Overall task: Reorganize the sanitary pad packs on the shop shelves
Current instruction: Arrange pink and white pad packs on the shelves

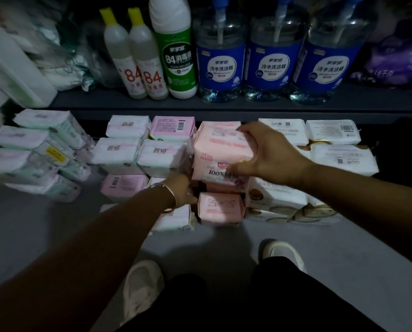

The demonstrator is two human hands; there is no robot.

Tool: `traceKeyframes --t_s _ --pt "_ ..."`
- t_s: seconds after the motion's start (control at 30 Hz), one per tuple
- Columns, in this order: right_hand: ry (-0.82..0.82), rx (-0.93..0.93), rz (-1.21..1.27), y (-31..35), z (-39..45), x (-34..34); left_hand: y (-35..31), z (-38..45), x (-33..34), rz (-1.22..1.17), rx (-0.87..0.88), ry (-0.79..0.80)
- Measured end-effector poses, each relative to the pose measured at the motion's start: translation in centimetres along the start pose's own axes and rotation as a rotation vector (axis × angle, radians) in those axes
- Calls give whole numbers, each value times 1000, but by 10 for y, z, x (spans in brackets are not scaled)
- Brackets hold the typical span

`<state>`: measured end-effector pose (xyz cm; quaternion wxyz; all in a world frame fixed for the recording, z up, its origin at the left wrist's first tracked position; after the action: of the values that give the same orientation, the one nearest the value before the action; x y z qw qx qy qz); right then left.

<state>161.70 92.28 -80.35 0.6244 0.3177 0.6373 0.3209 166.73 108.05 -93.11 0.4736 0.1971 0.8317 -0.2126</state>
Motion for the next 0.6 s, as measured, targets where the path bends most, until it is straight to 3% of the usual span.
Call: traceKeyframes --t_s 0.23,0.37,0.6 --pt "191 -42 -315 -19 -16 67 38 -21 -28 -24 -143 -47" --pt "156 -95 -820 -37 -12 87 33 -16 -28 -64 -140 -44" --pt "216 -94 -724 -42 -9 83 17 -2 -43 -25 -96 -37"
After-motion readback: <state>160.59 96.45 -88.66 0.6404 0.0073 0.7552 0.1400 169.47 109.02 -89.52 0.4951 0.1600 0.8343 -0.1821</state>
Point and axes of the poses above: each hand's wrist, its own z-axis towards the middle knuckle, its own x-axis out of the palm, y = z × x, the point moved 8 cm from there along z, towards the middle knuckle, and after that the axes turned 10 degrees about z, right-handed, at the moved point
